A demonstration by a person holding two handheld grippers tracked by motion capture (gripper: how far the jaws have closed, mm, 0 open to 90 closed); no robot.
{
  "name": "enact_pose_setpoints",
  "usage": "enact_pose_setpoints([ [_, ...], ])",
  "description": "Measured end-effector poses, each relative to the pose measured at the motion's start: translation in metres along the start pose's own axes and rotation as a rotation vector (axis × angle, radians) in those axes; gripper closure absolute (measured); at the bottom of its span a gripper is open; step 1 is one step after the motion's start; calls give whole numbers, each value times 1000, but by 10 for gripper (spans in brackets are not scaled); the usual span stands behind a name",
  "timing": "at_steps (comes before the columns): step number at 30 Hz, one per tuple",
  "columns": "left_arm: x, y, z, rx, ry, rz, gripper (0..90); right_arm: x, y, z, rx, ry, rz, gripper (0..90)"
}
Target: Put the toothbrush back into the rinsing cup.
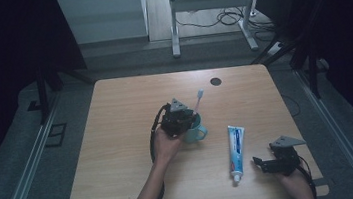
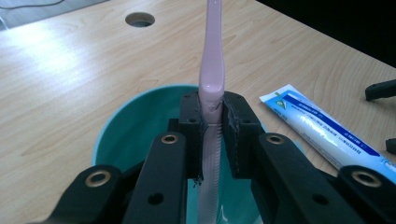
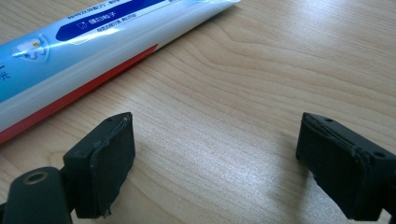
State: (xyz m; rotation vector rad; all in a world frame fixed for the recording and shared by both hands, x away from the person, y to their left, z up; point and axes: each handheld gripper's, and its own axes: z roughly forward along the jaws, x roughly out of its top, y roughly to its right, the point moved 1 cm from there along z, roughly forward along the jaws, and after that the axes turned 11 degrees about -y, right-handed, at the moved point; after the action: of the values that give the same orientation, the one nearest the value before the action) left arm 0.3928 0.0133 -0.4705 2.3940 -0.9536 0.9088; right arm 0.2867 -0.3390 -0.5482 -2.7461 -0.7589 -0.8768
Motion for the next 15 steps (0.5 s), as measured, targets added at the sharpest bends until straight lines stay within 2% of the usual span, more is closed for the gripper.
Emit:
enact_pose_setpoints([
  [10, -8, 0, 9, -15, -30, -6, 784, 0, 0, 0, 1, 0, 0, 118],
  [15, -14, -3, 11, -28, -27, -27, 780, 0, 0, 0, 0, 0, 0, 118],
])
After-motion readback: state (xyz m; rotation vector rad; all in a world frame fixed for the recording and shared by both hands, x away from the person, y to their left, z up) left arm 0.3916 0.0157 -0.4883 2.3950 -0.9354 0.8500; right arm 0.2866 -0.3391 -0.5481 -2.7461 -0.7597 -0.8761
